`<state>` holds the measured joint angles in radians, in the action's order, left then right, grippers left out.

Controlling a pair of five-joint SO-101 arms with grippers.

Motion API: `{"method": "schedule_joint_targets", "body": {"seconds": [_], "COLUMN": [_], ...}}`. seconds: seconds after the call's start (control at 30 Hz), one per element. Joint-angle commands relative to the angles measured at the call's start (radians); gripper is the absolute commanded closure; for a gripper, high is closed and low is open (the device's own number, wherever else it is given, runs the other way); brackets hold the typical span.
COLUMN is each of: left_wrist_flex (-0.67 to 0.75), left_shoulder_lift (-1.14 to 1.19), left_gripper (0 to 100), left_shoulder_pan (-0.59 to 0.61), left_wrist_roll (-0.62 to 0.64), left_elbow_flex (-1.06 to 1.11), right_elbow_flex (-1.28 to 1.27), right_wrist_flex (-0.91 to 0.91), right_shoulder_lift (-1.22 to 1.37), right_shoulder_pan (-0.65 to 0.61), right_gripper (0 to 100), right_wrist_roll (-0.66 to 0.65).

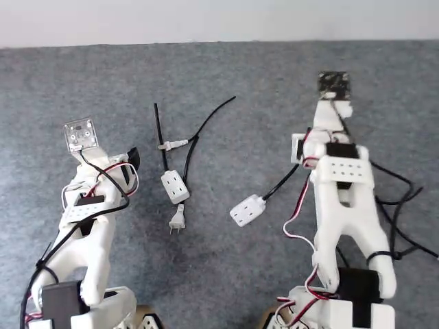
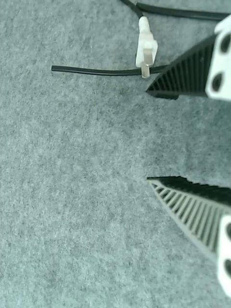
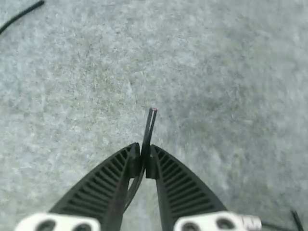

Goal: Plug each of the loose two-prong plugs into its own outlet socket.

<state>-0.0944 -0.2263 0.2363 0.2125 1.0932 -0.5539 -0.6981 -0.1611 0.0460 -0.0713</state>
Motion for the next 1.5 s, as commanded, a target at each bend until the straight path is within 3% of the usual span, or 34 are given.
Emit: {"method": "schedule_joint_targets", "body": {"seconds": [0.0, 0.2, 0.4, 0.77, 0.87, 1.1, 1.3, 1.47], "left_wrist_flex": [-0.002, -0.002, -0.002, -0.002, -0.002, -0.008, -0.259, -0.652], "left_shoulder_lift": [-0.003, -0.003, -0.003, -0.003, -0.003, -0.003, -0.015, -0.095], "left_gripper": [75, 75, 75, 75, 75, 75, 75, 75], "left_shoulder_pan": [0.003, 0.003, 0.003, 0.003, 0.003, 0.003, -0.012, -0.092], "left_wrist_roll": [0.005, 0.005, 0.005, 0.005, 0.005, 0.005, 0.009, 0.011], "left_elbow_flex": [-0.044, -0.044, -0.042, -0.042, -0.042, -0.042, -0.102, -0.153], "right_elbow_flex": [-0.069, -0.118, -0.117, -0.021, -0.023, -0.025, -0.074, -0.229], "right_wrist_flex": [0.166, 0.277, 0.288, 0.286, 0.208, -0.047, -0.226, -0.18], "right_shoulder_lift": [-0.03, -0.03, 0.03, 0.093, 0.022, -0.173, -0.252, -0.26], "right_shoulder_pan": [-0.008, 0.028, 0.022, 0.021, -0.002, -0.113, -0.197, -0.206], "right_gripper": [98.7, 97.2, 82.0, 81.5, 81.5, 81.6, 81.6, 81.6], "right_wrist_roll": [-0.043, -0.114, -0.163, -0.155, -0.137, 0.044, 0.189, 0.193]}}
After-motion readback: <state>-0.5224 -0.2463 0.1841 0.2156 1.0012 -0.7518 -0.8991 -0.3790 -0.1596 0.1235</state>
